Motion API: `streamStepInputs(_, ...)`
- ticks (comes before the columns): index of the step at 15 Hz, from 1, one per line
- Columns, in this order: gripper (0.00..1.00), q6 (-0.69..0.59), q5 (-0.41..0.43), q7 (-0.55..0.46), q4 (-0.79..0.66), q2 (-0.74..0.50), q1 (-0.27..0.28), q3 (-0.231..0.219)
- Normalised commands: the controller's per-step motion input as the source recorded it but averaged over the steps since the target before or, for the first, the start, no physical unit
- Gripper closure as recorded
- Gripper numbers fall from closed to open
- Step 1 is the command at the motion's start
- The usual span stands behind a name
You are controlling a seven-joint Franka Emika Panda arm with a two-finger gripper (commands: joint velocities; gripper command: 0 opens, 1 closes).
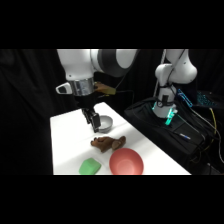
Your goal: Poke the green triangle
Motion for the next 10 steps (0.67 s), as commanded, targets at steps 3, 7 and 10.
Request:
streamStepInputs(3, 0.76, -0.1, -0.036, 0.01, 0.52, 0.32, 0.017, 0.022)
streamStepInputs(7, 1.0, 0.02, 0.042, -0.13, 0.38, 0.31, -0.041, 0.045)
streamStepInputs(10, 0.95, 0.08, 0.064, -0.17, 0.33, 0.36, -0.068, 0.056)
